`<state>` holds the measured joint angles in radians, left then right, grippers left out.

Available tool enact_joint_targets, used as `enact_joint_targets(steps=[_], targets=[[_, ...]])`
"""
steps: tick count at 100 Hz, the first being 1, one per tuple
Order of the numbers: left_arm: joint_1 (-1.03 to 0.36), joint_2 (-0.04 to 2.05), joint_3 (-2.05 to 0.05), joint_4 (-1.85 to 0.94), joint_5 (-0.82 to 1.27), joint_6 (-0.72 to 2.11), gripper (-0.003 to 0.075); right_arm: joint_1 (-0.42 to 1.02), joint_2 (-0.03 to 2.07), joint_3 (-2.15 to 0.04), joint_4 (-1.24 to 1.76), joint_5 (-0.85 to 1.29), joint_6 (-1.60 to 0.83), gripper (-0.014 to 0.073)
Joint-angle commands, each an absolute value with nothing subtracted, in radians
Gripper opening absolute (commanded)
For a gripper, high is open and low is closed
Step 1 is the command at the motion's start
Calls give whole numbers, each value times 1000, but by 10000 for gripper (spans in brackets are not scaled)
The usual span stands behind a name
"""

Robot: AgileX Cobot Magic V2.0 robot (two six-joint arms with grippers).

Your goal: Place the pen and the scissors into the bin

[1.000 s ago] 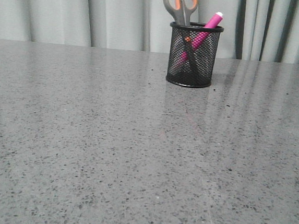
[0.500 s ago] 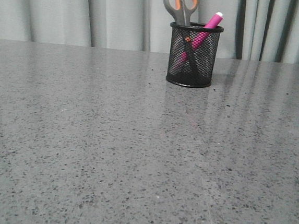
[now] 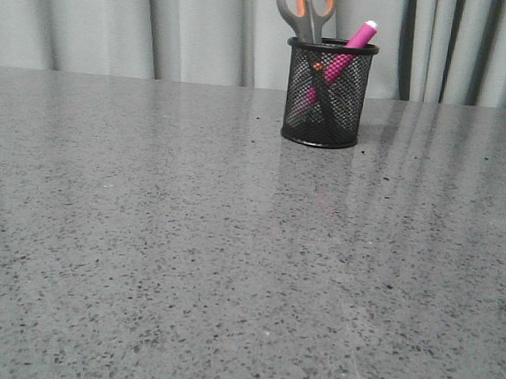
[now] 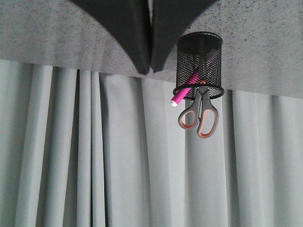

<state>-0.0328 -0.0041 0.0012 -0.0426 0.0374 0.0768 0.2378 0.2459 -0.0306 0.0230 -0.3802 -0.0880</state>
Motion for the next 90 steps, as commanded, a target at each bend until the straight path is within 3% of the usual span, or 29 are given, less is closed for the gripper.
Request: enact_joint_targets(steps=[1,11,36,56,90], targets=[[-41,-37,46,-52,-35,65,-19,233,254,-57,14,-448,-98,-76],[-41,-37,46,-52,-35,65,-19,219,251,-57,14,-414,-117,-76],[-41,-37,46,-52,-35,65,-19,100,108,-53,20,-66,-117,-76],[-41,-37,46,-52,-35,65,-19,12,-34,27,18,-45,-115,-76],[-41,-37,46,-52,-35,65,-19,-21,-31,25,-17,102,-112,-76]])
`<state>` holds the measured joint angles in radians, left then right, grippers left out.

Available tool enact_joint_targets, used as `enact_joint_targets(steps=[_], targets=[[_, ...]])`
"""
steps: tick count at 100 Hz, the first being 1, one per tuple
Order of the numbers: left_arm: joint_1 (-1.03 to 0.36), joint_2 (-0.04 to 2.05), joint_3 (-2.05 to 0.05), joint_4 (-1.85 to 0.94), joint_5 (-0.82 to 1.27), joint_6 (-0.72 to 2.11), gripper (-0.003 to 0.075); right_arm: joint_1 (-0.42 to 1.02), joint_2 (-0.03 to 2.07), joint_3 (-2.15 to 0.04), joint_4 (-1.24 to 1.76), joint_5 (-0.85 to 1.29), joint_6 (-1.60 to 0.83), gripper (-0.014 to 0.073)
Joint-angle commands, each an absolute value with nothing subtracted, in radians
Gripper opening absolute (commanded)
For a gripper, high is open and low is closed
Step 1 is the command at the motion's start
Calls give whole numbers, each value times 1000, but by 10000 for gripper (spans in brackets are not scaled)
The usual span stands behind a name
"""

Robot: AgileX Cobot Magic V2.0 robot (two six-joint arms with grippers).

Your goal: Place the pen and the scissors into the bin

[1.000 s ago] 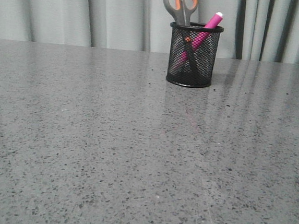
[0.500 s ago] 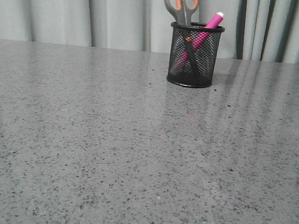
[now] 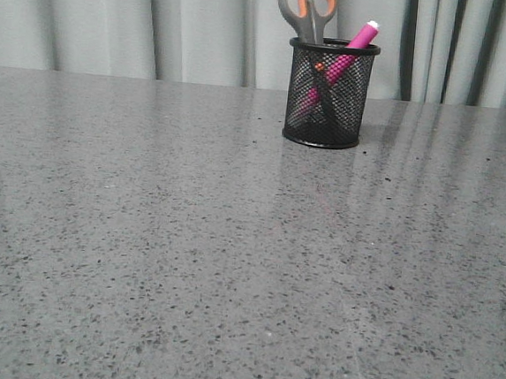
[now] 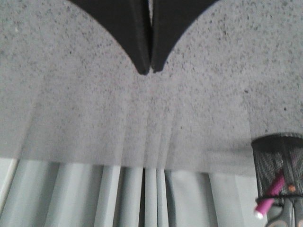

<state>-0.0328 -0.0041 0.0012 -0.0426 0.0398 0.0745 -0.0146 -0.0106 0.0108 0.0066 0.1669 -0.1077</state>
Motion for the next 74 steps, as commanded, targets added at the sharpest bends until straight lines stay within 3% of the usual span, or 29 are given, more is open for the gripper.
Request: enact_joint_targets(steps=[1,74], targets=[[-41,-37,46,-52,-35,65,-19,-21,-31,25,-22,100,-112,-76],[-41,-37,46,-52,-35,65,-19,-21,-31,25,-30,84,-112,-76]])
